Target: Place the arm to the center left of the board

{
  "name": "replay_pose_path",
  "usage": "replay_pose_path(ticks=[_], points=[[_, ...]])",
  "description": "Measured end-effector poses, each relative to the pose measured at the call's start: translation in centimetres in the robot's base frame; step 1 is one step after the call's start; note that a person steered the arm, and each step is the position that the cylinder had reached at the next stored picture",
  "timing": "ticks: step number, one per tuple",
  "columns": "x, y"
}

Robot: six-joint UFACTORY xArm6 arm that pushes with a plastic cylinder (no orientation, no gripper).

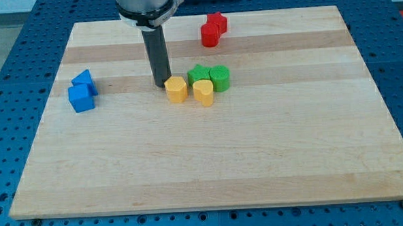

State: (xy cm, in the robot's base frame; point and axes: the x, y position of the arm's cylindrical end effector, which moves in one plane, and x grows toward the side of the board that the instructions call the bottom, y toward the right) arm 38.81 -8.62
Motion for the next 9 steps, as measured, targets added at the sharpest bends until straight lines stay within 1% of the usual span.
replay_pose_path(ticks=[3, 4, 6, 7, 9], points=[[0.5, 1.4], [-0.3, 0.2], [-5.3, -5.5], [-5.8, -10.4], [-5.4, -19.2]])
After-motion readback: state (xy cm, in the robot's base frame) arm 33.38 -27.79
